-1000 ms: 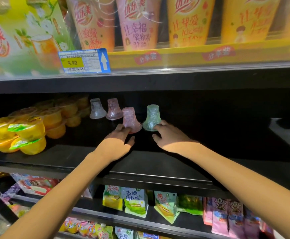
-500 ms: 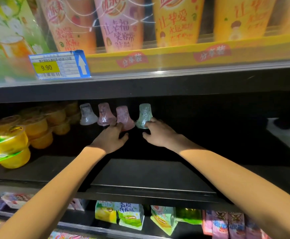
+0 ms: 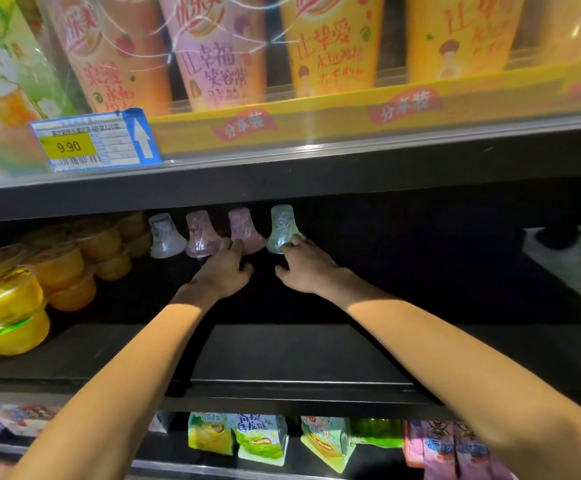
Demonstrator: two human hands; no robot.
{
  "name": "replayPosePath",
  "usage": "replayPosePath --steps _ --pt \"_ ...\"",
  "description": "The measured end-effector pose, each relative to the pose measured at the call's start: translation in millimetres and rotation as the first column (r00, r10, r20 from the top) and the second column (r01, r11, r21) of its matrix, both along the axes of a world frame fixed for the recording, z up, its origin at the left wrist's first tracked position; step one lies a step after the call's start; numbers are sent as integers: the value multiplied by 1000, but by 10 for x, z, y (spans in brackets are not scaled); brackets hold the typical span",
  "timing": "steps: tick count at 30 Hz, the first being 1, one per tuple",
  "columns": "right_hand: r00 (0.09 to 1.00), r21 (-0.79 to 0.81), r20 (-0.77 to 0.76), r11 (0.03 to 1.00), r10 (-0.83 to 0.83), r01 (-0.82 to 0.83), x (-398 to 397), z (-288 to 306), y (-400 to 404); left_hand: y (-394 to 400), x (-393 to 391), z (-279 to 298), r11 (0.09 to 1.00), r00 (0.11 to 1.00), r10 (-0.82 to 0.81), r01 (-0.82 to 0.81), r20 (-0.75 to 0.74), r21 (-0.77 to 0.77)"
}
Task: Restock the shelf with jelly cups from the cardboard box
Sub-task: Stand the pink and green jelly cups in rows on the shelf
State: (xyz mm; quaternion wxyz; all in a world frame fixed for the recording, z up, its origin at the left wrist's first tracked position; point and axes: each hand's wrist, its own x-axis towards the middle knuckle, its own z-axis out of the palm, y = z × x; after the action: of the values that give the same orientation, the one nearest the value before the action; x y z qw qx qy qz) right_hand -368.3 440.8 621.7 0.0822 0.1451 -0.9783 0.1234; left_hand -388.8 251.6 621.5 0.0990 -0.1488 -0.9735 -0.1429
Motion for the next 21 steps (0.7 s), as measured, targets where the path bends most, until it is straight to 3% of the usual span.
replayPosePath --steps 13,21 --pt "999 17 30 1000 -24 23 212 2 -72 -61 188 11 999 996 -5 2 84 39" --pt "999 10 29 1000 16 -16 562 44 -519 -299 745 -87 997 999 32 -29 40 -70"
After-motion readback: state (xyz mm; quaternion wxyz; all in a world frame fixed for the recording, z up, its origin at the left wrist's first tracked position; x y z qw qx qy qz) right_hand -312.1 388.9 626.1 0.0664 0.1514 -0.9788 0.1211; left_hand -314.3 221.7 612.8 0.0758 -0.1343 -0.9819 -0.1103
